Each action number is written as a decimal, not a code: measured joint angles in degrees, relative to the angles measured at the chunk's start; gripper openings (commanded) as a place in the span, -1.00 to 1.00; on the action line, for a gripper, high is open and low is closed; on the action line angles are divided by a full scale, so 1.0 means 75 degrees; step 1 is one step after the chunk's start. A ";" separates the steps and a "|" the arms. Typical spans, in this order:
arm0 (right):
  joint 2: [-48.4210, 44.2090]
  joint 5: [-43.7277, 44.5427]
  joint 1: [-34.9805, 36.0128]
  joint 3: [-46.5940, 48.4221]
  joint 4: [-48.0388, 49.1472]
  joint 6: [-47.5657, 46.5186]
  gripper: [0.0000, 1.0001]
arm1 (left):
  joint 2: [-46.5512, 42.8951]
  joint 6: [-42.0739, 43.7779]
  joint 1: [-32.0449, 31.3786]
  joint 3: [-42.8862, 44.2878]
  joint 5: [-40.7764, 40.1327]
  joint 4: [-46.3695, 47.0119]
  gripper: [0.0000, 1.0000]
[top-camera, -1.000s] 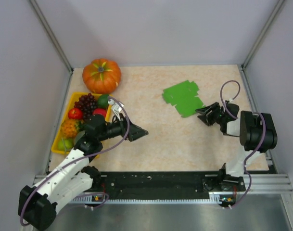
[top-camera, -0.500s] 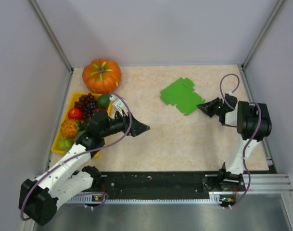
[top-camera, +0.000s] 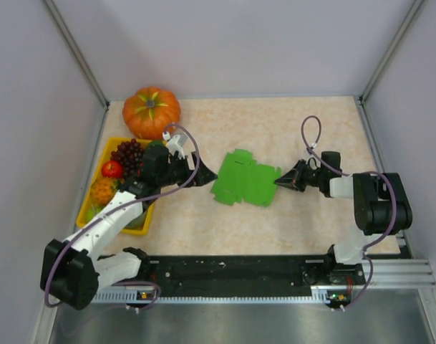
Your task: Fold the paper box
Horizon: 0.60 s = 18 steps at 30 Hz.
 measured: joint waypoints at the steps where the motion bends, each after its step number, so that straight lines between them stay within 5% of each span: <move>1: -0.0143 -0.0128 0.0015 -0.0105 -0.0085 -0.0099 -1.00 | 0.0152 -0.0003 0.0087 0.0006 0.0006 0.0017 0.71; 18: -0.1282 -0.1262 0.0114 -0.0833 -0.0312 -0.0551 -1.00 | 0.3357 -0.0562 0.0338 -0.0041 0.0941 0.1428 0.47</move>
